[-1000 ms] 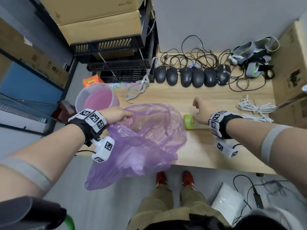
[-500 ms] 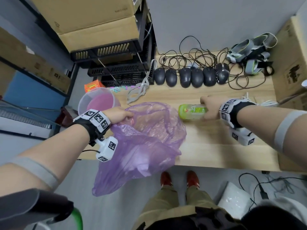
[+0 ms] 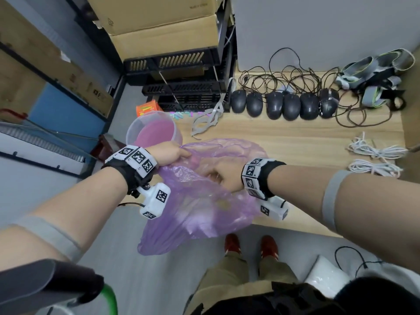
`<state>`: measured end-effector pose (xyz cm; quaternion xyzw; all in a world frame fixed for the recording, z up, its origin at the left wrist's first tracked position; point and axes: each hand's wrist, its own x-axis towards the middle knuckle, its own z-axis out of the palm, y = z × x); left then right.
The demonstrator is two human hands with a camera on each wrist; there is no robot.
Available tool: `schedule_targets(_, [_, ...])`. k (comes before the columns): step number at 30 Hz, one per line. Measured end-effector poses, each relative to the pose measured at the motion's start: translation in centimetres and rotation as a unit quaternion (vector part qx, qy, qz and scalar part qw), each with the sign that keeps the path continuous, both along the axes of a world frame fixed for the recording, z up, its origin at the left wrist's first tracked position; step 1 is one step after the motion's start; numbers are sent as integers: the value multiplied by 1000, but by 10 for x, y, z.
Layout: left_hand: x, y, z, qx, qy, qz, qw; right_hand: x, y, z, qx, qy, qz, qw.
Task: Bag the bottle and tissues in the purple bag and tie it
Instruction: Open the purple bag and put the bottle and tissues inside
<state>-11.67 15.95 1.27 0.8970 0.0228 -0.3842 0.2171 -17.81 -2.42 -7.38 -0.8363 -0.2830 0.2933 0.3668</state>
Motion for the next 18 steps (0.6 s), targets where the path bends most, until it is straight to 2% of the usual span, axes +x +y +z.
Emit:
schedule_targets(2, [-1, 17, 1, -6, -12, 24, 1000, 2, 12, -7, 31, 17, -61, 998])
schedule_targets(3, [-3, 28, 1, -13, -5, 42, 999, 6, 12, -11, 12, 3, -95, 995])
schedule_targets(5, [-4, 43, 3, -73, 47, 122, 989, 13, -3, -17, -95, -47, -119, 987])
schedule_targets(7, [-4, 59, 6, -139, 119, 212, 960, 14, -17, -18, -196, -60, -72, 976])
schedule_targets(10, [-3, 74, 14, -176, 150, 232, 945, 11, -25, -23, -289, -37, -12, 956])
schedule_targets(12, [0, 84, 19, -186, 160, 244, 938, 6, -25, -25, -301, -19, 1, 953])
schedule_targets(14, [6, 95, 19, -175, 161, 293, 926, 4, -27, -21, -296, 20, 28, 955])
schedule_targets(16, [9, 102, 23, -171, 173, 334, 911, 3, -28, -17, -347, 35, 97, 932])
schedule_targets(18, [11, 106, 27, -175, 166, 352, 904, 4, -29, -15, -426, 9, 163, 890])
